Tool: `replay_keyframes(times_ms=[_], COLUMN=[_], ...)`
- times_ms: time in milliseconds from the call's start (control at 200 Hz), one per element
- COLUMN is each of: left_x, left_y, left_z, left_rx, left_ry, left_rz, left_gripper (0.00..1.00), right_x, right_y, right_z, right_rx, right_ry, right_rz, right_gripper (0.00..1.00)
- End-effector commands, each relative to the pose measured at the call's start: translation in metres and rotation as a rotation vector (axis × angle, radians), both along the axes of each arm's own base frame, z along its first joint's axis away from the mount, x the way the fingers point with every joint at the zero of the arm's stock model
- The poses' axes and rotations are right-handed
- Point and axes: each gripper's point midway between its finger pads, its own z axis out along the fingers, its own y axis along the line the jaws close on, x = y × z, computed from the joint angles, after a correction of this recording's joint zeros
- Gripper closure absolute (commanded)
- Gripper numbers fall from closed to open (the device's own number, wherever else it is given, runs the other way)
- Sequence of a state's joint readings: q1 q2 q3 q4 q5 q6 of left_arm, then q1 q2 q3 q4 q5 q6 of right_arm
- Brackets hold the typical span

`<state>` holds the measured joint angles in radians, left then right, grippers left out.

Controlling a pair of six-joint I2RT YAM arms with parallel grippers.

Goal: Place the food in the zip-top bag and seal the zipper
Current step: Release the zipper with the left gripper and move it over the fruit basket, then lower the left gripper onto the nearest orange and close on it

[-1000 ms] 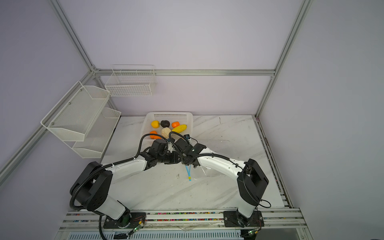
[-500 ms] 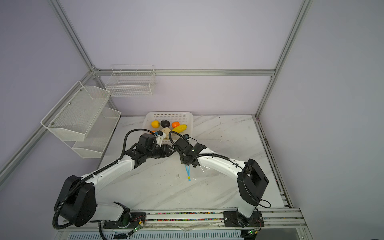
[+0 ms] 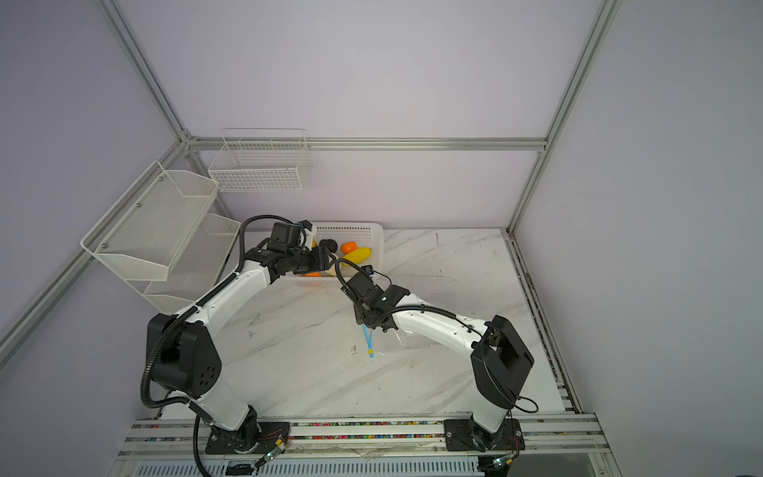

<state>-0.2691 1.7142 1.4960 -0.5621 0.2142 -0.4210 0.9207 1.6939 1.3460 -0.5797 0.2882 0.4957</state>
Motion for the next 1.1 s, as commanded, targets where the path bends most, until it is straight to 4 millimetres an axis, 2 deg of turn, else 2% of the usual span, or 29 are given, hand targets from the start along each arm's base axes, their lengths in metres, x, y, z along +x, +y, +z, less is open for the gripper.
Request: replay_keyframes(times_ms=[0,170,315,495,600,715,890,1095], left_x=[0.024,0.047,0.058,0.073,0.081,0.075,0.057,0.046], left_y=[0.013,0.017,0.026,0.047,0.051,0.052,0.069,0.065], left_z=[0.017,0.004,-0.008,-0.009,-0.014,-0.024,-0.044,-0.064], left_rx=[0.095,0.161,0.207,0.232,0.248,0.254,0.333,0.314], left_ry=[-0.031,0.016,0.043,0.037,0.044,0.086,0.149,0.216], left_rz=[0.004,-0.002,0.006,0.062,0.078,0.082,0.102,0.079], left_gripper=[0.32,0.23,0.18,0.18,0.18,0.20,0.27,0.31], right_x=[0.001,0.001,0.001,0.000,0.001,0.003,0.005,0.007], right_y=[0.001,0.003,0.003,0.003,0.003,0.004,0.006,0.008], right_z=[-0.001,-0.003,-0.004,-0.007,-0.009,-0.007,-0.009,-0.012], right_rx=[0.008,0.012,0.021,0.023,0.021,0.023,0.015,0.007], right_ry=[-0.007,-0.005,-0.002,0.003,0.007,0.003,0.003,0.011], right_rz=[0.011,0.022,0.022,0.027,0.028,0.026,0.033,0.040], right_gripper=[1.00,1.00,1.00,1.00,1.00,1.00,1.00,1.00])
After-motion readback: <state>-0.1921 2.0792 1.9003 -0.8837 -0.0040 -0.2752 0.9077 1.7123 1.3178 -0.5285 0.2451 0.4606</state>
